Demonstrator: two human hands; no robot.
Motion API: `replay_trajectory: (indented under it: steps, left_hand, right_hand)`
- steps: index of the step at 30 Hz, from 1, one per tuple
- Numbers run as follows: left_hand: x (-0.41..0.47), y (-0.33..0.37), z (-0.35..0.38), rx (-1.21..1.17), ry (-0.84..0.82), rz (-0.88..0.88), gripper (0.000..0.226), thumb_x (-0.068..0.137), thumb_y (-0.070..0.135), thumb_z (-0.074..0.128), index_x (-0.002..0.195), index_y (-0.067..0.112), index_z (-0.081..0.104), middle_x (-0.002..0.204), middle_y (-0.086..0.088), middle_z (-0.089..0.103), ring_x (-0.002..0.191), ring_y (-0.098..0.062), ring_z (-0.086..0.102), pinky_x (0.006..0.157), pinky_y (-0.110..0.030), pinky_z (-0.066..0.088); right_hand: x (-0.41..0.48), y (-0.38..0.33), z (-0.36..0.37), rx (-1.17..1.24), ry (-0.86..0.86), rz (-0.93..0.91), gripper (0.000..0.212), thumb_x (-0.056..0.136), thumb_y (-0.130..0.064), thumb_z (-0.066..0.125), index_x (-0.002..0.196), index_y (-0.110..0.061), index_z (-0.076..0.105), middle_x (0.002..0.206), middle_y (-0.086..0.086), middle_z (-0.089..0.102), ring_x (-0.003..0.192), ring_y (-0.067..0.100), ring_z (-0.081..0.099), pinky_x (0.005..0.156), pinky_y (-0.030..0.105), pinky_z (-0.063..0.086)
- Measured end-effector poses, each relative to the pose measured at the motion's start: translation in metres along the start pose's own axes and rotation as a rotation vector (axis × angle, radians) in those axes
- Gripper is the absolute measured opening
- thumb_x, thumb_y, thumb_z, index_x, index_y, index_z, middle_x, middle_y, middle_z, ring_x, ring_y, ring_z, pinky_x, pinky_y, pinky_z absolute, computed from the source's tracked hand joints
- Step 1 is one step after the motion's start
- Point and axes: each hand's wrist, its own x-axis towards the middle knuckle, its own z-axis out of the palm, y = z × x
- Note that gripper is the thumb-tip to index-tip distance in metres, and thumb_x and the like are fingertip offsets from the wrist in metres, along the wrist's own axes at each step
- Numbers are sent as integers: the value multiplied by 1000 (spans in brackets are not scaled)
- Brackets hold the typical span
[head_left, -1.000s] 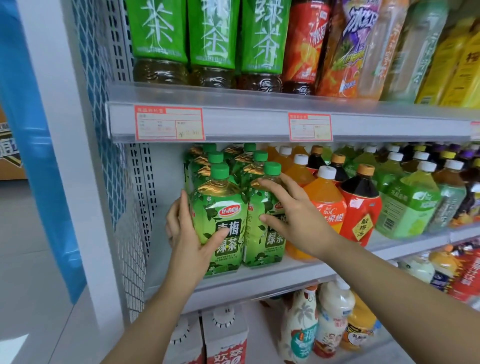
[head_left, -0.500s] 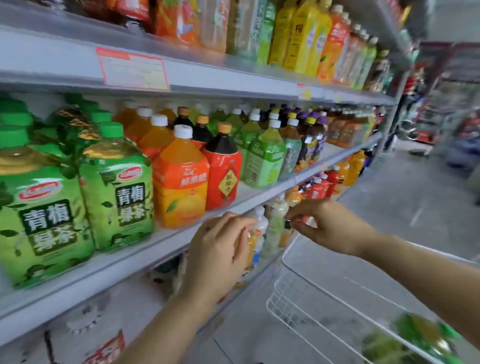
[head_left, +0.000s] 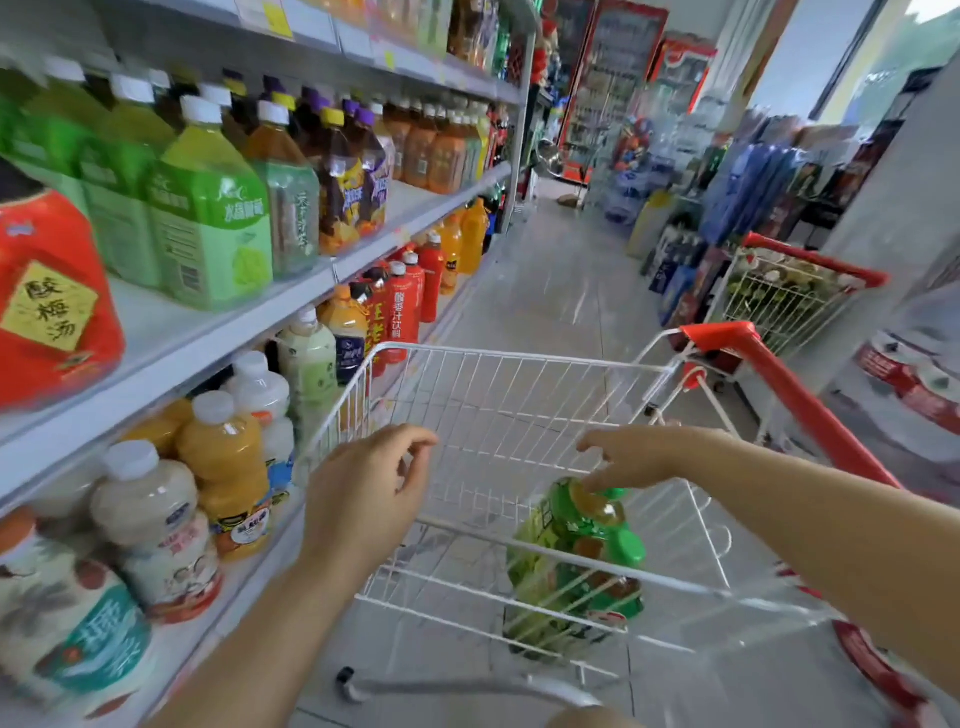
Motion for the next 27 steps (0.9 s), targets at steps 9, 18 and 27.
replay_trajectory:
  steps: [9,18,27]
  left_hand:
    - [0,3,2,78,-33,-75,20,88,29,54,98,25,70,61,22,47,52,-6,45,53,-20,28]
    - [5,10,-13,-15,-228,-154,20,92,31,54,109,33,64,92,18,66,78,3,55,62,-12,38]
    - [18,42,-90,-487,23,-99,14,92,38,52,104,43,57,106,22,61,102,5,56,79,-5,40]
  right_hand:
    - [22,3,31,34,103,-12,38,86,-26,64,118,-12,50,121,7,51,94,17,50,76,23,44]
    - [-2,-27,-9,58,411,-217,9,86,-28,59,89,-19,58,91,-5,49,80,12,50,66,19,44]
    - [-87,-93,-98,309,938,-671,14,74,-7,69,76,-19,62,76,-5,60,66,8,55,62,7,41]
